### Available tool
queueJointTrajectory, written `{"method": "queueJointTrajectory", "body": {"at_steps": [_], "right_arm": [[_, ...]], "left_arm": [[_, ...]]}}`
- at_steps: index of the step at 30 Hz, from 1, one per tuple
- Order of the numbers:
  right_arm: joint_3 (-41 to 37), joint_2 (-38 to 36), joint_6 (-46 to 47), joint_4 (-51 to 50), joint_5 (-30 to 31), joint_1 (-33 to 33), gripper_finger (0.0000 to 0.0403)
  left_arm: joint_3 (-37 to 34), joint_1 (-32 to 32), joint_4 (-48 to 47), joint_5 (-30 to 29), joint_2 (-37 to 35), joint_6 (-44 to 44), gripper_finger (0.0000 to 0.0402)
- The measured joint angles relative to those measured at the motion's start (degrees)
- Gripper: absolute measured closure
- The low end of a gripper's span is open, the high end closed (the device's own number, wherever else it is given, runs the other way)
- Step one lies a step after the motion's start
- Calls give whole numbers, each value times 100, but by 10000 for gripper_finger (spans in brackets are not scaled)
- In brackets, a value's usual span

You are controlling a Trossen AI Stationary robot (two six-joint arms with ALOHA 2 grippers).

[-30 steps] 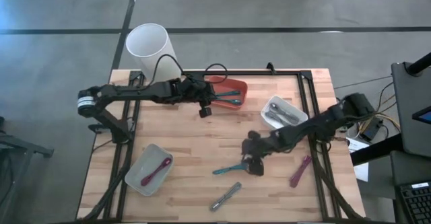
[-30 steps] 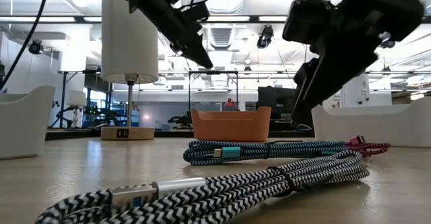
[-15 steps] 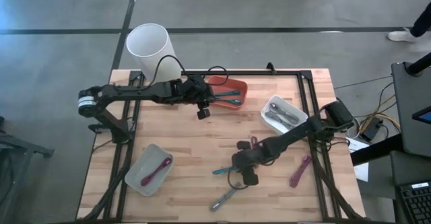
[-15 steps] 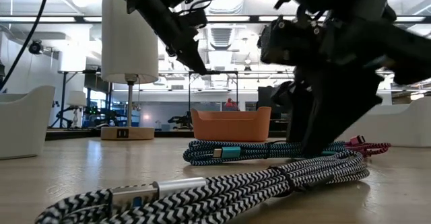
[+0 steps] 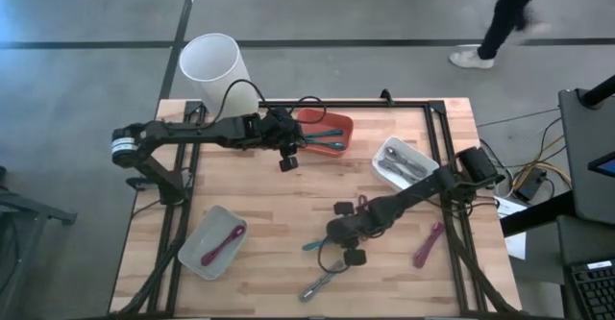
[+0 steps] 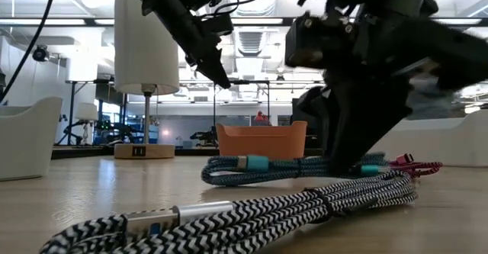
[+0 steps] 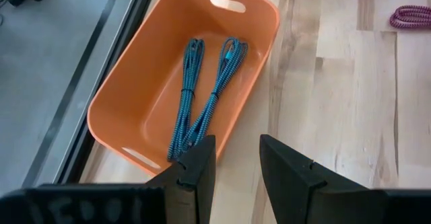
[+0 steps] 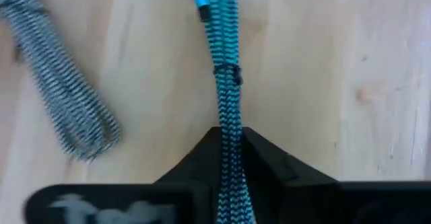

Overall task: Pick & Place USB Port
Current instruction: Put the blue and white charger cable into the orange bin

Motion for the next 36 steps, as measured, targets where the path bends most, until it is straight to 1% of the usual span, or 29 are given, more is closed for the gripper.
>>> {"method": "queueJointTrajectory", "body": {"at_steps": [3,7,12,16,21,27,32,36], "right_arm": [[163,-50,-209,-344,-6,-47,381],[497,-90,-333,-1122,75,-212,385],[882,-202,-521,-1769,818,-445,381],[1034,-396,-609,-2005,1428,-742,381],[1080,-646,-718,-2043,1536,-1177,381],[1068,-819,-1039,-1968,1605,-1682,381],[1166,-821,-1273,-1763,2391,-2198,381],[1172,-821,-1515,-1432,2511,-2737,381]], "left_arm": [[0,0,-12,-1,0,-42,280],[0,-2,-23,0,0,-60,280],[0,-4,-40,0,0,-94,280],[-1,-19,-135,0,-42,-131,280],[-4,-64,-265,0,-205,-202,283],[-4,-194,-383,0,-510,-303,305],[-4,-369,-380,0,-666,-304,321],[-4,-489,-378,-1,-735,-343,328]]}}
